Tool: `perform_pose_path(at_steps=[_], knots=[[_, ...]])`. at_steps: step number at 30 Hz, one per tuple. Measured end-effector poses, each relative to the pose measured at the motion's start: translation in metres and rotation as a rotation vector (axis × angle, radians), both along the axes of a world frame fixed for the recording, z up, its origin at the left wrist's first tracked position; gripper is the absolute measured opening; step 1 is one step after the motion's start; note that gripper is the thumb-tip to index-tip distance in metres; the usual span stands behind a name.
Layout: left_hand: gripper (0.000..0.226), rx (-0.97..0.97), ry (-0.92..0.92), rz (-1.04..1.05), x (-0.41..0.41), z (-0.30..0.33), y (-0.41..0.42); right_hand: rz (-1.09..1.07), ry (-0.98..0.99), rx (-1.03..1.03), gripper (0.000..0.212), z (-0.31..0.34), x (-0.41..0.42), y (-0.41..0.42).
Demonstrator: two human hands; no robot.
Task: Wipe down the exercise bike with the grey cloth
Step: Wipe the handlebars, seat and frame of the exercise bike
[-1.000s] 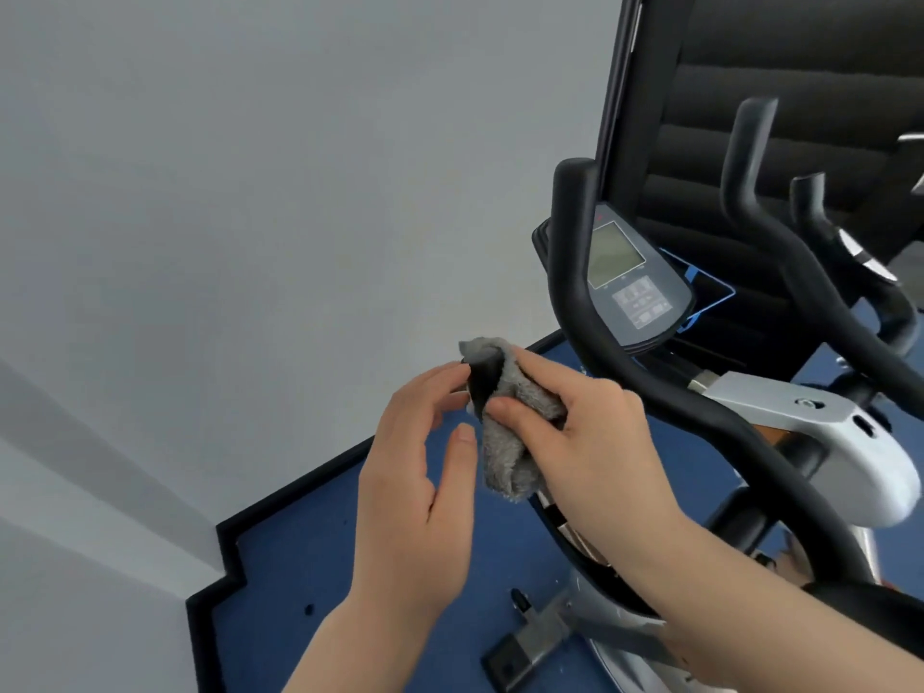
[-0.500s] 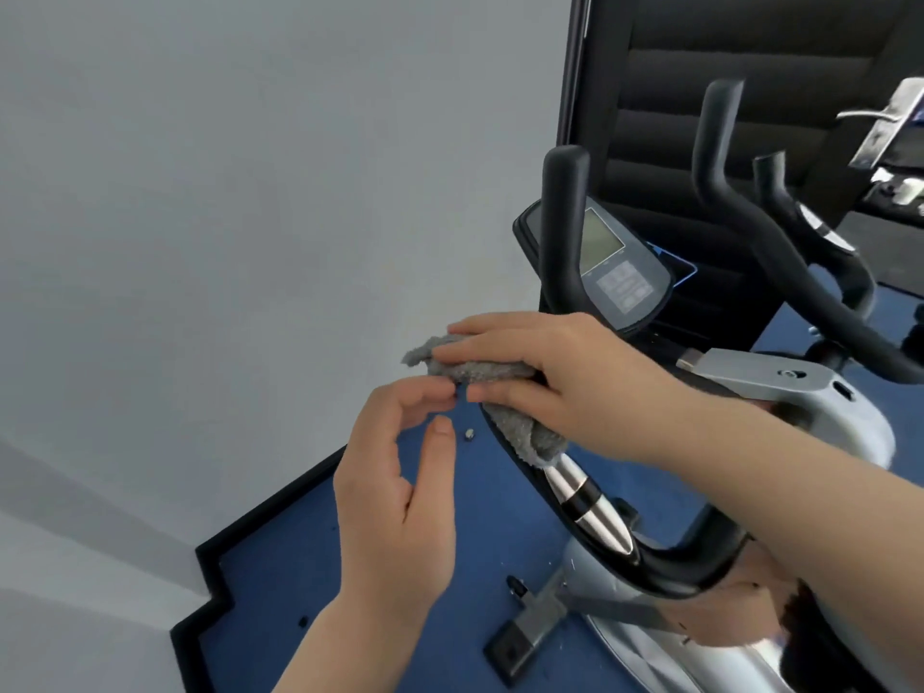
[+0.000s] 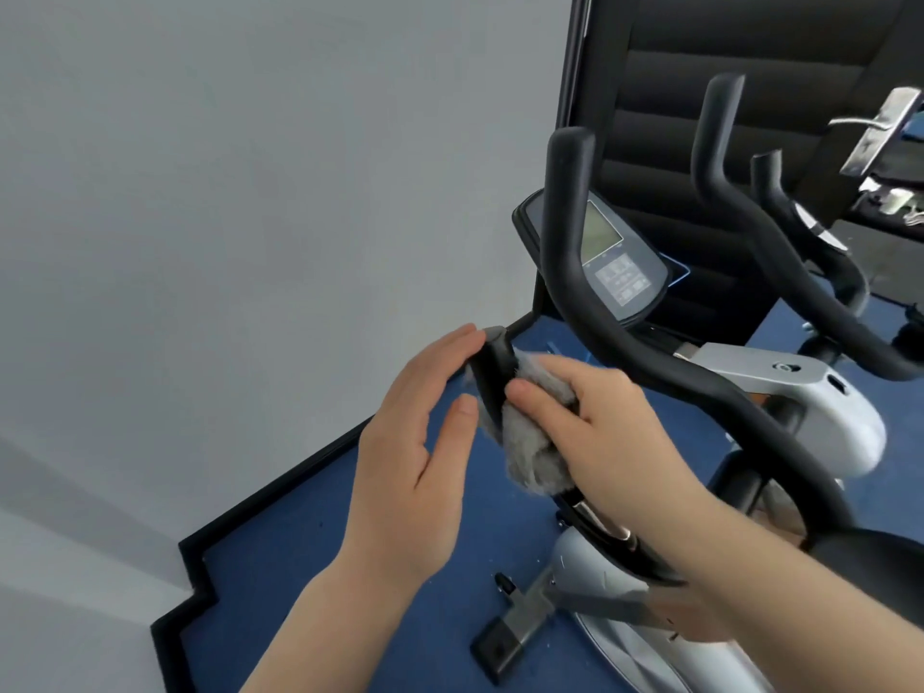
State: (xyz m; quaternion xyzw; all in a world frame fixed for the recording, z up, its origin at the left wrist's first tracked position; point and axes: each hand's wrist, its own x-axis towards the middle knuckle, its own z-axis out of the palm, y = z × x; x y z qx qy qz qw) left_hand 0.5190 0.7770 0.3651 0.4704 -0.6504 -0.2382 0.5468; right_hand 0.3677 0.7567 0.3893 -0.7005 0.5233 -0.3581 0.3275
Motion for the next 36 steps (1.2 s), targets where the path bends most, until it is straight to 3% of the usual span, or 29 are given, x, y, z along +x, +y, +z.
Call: perform_pose_path(at_steps=[3,7,12,18,24,30,36], knots=[[0.045,0.026,0.02,-0.016,-0.001,-0.002,0.003,0.049,-0.124,0.018,0.031,0.003,0.007,-0.002],[0.046,0.051,0.043,-0.01,-0.004,-0.005,0.005,-0.071,0.173,-0.06,0.041,-0.014,-0.004,0.029],[0.048,0.084,0.035,-0.052,-0.001,-0.004,0.009,-0.03,-0.056,0.139,0.039,-0.006,-0.009,0.035],[0.047,0.117,0.059,-0.145,0.011,0.003,0.006,-0.211,-0.147,-0.085,0.041,0.013,0.032,0.017],[0.045,0.108,0.047,-0.19,0.018,0.003,0.003,-0.419,0.132,-0.119,0.042,-0.002,0.04,0.039],[0.048,0.094,0.094,-0.278,0.021,0.001,0.0,-0.465,-0.113,-0.245,0.035,0.019,0.059,0.017],[0.047,0.088,0.158,-0.296,0.02,-0.002,0.001,-0.546,-0.068,-0.23,0.036,0.007,0.056,0.024]])
